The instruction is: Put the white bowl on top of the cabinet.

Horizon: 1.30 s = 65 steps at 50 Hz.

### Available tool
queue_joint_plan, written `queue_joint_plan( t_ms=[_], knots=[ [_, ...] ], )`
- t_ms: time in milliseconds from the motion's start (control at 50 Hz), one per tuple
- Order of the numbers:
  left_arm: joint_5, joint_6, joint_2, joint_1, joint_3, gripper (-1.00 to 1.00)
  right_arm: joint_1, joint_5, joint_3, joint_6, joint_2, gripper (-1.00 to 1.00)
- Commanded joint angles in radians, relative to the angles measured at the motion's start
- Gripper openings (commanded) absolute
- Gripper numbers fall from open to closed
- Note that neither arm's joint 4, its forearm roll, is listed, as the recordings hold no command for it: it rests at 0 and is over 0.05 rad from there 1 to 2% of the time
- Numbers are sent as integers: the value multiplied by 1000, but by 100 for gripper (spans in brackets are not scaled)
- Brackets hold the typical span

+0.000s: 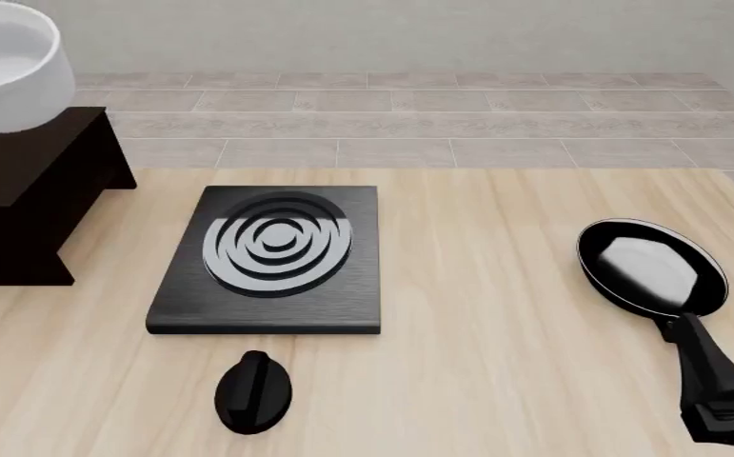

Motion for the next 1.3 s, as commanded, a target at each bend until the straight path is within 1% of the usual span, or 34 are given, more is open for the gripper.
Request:
queue_joint_plan(
  t_ms=[20, 140, 220, 320, 480, 680, 980, 1300],
  knots=[
    [-15, 1, 21, 8, -33, -100, 0, 16, -4, 0, -12, 100],
    [-23, 5, 38, 20, -37, -100, 0, -6, 1, 0, 5, 100],
    [-25, 1, 44, 26, -41, -100, 0, 16, -4, 0, -11, 100],
    [-34, 0, 54, 31, -36, -100, 0, 9, -2, 0, -7, 100],
    [-47, 3, 63, 38, -26, -100, 0, 32, -10, 0, -22, 100],
    [-64, -16, 72, 49, -11, -100, 1, 34, -11, 0, -23, 100],
    [-72, -14, 88, 72, -8, -100, 0, 40, -12, 0, -28, 100],
    [-97, -17, 104, 80, 17, -100, 1, 40, -12, 0, -28, 100]
  ],
)
